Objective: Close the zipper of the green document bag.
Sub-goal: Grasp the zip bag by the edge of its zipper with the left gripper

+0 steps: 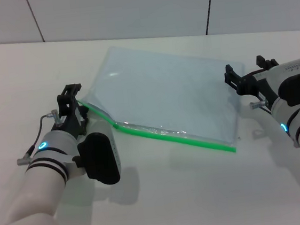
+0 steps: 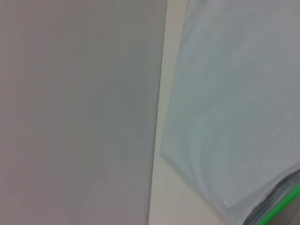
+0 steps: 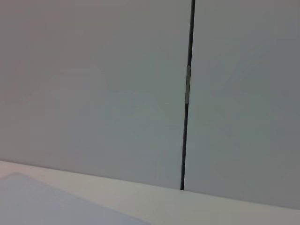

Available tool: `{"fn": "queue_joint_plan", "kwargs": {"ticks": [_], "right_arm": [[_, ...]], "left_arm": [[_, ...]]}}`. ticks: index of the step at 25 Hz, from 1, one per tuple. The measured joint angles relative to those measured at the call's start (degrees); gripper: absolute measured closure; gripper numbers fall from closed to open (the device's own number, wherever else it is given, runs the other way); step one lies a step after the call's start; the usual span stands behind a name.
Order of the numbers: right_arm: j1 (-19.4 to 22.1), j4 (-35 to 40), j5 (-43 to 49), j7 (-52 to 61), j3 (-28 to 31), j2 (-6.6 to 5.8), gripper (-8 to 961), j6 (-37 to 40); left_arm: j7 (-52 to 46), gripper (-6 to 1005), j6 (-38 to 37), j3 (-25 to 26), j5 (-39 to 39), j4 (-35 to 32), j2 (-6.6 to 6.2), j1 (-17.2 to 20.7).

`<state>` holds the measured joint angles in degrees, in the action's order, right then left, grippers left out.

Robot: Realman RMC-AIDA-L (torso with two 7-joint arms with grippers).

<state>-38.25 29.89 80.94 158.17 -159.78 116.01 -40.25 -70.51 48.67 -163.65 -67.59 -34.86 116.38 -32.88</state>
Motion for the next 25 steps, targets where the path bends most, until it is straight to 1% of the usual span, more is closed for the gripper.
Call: {"fn": "queue_joint_plan", "kwargs": {"ticks": [15,25], "right_arm": [[-0.17,0.0,0.0,-0.06,0.0,0.0,182,0.0],[-0.19,-0.01,0.0,-0.06,0.0,0.0,186,0.0]], "left_arm": [[1.94,385,-2.11,0.0,-0.08,0.23,0.08,-0.88],[3.17,385,-2.18,-0.08,-0.65,0.01,0.08,-1.71]]}}
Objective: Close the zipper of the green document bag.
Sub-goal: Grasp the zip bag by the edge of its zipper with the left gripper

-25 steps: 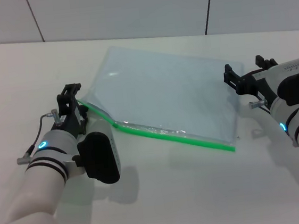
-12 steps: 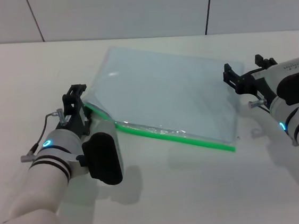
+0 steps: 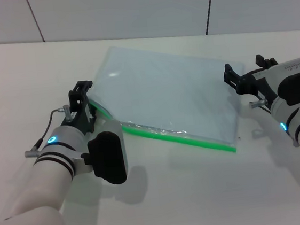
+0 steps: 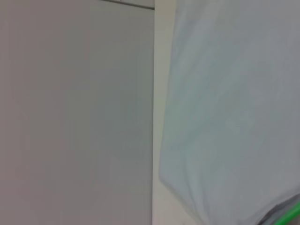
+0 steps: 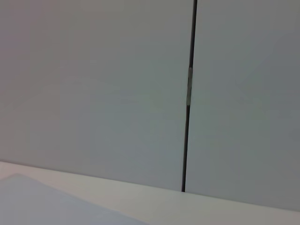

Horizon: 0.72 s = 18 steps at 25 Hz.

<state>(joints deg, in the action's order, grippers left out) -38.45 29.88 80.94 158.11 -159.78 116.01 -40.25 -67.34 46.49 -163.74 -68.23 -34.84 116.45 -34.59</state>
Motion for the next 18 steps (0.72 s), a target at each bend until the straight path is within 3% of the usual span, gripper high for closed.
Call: {"fn": "queue_joint_plan", "kwargs": {"ticks": [18], "right_arm": [[-0.13,0.24,0.0,0.0,0.0,0.0,191,0.0]], "left_arm": [[1.76,385,-2.05,0.0,-1.65,-0.27,0.06,-0.3]]}}
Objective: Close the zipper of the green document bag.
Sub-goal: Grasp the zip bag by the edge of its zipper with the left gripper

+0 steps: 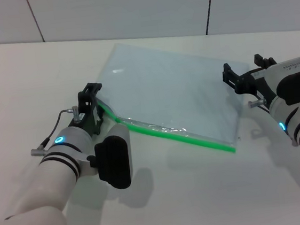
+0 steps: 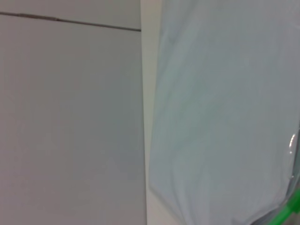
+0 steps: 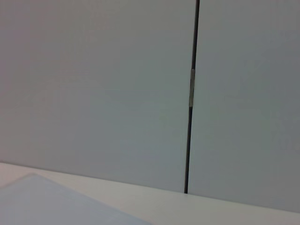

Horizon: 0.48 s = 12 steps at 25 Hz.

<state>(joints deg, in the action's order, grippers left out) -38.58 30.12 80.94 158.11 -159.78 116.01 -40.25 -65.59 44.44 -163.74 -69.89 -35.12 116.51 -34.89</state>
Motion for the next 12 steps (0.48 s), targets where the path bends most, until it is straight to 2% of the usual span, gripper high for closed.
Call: {"fn": "queue_joint_plan", "kwargs": {"ticks": [12], "right_arm": [[0.0,0.12,0.0,-0.05,0.0,0.0,195,0.0]], "left_arm": [[0.28,430,-0.14,0.42,0.28,0.31,0.03,0.0]]}}
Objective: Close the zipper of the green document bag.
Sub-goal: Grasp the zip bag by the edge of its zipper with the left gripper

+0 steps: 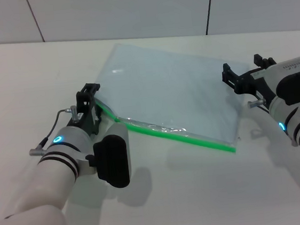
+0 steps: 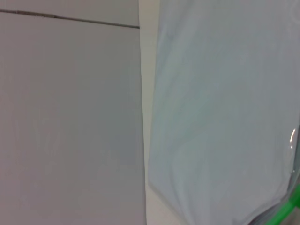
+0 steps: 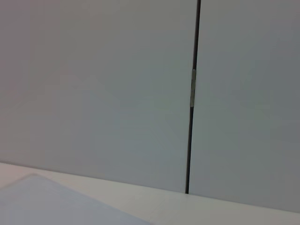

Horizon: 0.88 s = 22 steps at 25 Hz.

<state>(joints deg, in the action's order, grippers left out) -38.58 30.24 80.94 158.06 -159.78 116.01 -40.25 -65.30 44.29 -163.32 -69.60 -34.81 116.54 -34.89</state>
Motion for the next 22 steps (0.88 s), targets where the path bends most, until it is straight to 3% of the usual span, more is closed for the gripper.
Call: {"fn": "queue_joint_plan", "kwargs": {"ticks": [22], "right_arm": [[0.0,0.47,0.43,-0.04,-0.09,0.0,202,0.0]], "left_arm": [[-0.41,446,-0.01,0.11,0.27,2.33,-0.16,-0.97]]}}
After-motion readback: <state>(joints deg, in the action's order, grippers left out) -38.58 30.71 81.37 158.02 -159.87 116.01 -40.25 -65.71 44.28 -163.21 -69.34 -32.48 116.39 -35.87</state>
